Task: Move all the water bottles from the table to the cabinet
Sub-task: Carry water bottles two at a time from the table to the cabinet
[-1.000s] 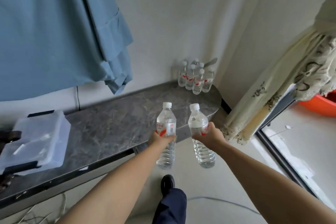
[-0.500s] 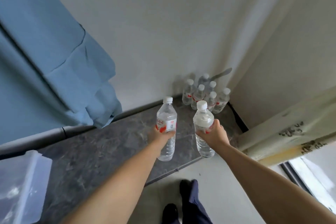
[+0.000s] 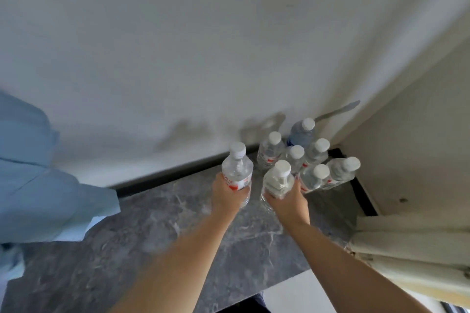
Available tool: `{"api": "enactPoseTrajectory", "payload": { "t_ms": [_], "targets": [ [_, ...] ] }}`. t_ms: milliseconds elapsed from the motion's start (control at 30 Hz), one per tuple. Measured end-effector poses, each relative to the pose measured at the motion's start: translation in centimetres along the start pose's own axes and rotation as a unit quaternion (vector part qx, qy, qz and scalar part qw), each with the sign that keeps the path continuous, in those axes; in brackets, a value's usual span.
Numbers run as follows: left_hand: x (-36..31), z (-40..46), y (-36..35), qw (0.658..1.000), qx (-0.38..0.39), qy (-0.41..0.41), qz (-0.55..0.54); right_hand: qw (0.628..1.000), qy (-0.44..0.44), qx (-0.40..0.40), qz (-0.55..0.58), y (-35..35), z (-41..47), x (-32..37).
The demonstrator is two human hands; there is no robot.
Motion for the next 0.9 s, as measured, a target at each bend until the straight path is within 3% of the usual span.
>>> {"api": "enactPoseTrajectory", "payload": {
  "t_ms": [267,567,767,900],
  "targets": [
    [8.2,9.2,-5.9,0.998,0.007,-0.067,0.018,0.990,-0.024,-0.063,0.124,-6.0,7.3,-1.3],
    [6.1,9.6,-7.4,0.986,0.021,-0.155,-0.065,0.985,-0.017,-0.096,0.139,-8.1,8.7,-3.0],
    [8.5,11.4,-7.9,0.995,0.049,-0.090,-0.020,0.992,-0.021,-0.065,0.103,-7.5,8.3,-2.7],
    [3.0,5.9,-4.5,0.995,0.038,-0.033,0.083,0.995,-0.067,-0.018,0.070,-5.7,5.4,-2.3]
  ]
}}
Point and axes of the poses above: each hand's wrist, its own z-axis towards the middle knuckle, its own y-axis out of the back of the hand, x = y × z, the point moved 1 cm from there along z, towards the middle knuckle, and after that the axes turned 2 degrees about -y, right-handed, at the moved point
